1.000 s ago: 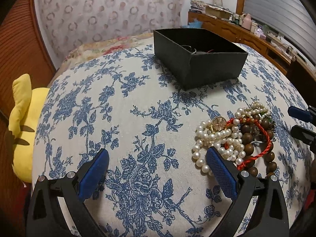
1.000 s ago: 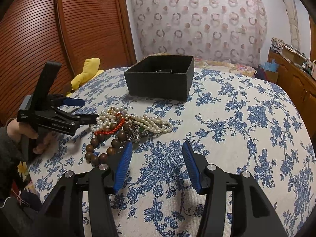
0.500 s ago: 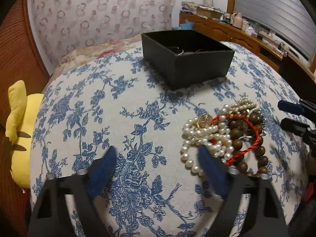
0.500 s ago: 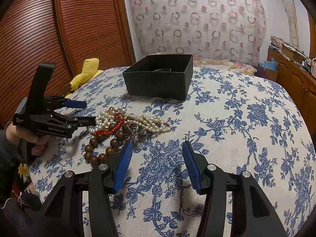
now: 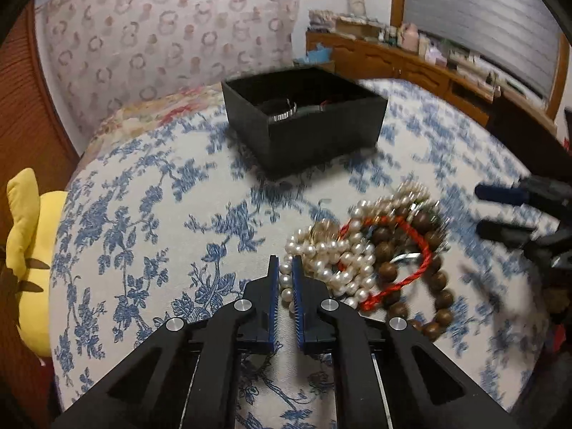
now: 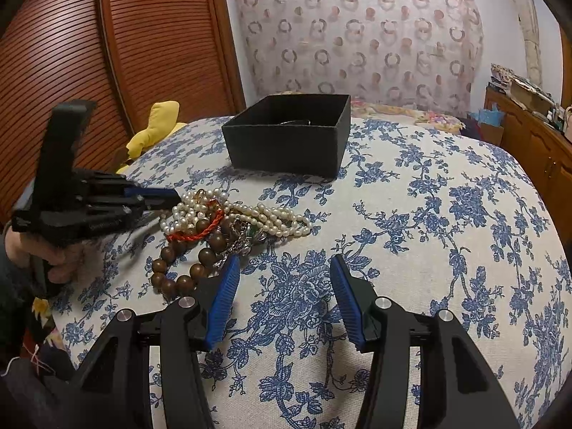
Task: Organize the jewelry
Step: 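Grasp the pearl necklace with the left tool and lift it, then carry the dangling pearl necklace with the left tool and lower it into the box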
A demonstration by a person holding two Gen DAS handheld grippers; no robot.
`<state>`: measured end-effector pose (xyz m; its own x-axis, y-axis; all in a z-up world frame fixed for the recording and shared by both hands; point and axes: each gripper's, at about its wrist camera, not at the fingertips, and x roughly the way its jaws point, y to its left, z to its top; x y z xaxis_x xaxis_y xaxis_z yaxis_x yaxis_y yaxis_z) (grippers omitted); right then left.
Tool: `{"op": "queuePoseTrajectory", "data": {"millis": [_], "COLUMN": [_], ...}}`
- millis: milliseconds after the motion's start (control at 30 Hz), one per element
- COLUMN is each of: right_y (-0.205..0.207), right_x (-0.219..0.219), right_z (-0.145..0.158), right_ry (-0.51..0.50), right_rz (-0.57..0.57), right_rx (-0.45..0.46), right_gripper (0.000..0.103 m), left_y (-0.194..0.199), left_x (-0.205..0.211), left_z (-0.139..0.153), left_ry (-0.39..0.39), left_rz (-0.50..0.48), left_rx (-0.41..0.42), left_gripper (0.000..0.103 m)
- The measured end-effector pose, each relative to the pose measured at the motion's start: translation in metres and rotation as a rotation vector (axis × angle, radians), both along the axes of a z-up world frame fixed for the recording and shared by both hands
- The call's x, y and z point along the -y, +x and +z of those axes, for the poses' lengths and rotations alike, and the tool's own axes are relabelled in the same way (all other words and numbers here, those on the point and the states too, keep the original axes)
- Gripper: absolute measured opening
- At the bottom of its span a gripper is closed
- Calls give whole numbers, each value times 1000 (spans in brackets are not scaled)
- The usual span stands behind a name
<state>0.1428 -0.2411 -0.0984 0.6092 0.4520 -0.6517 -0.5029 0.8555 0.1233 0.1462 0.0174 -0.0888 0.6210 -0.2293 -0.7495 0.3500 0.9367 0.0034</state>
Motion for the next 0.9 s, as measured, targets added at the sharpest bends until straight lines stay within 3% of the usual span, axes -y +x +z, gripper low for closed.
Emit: {"op": "queuePoseTrajectory", "data": {"millis": [333,900], "right_y": [1,-3], "right_x": [-2,-13], "right_z": [-1,6], "right_ry": [-11,-31], "right_rz": [1,49], "right_rx": [-6,5], "right_gripper": [55,55], "left_y": [-20,-38], "left_x": [-5,-15], "left_z": [70,139], "left_ry": [-123,-184], "left_rz": [29,58], "left_rx": [165,325], "left_gripper": [6,6]}}
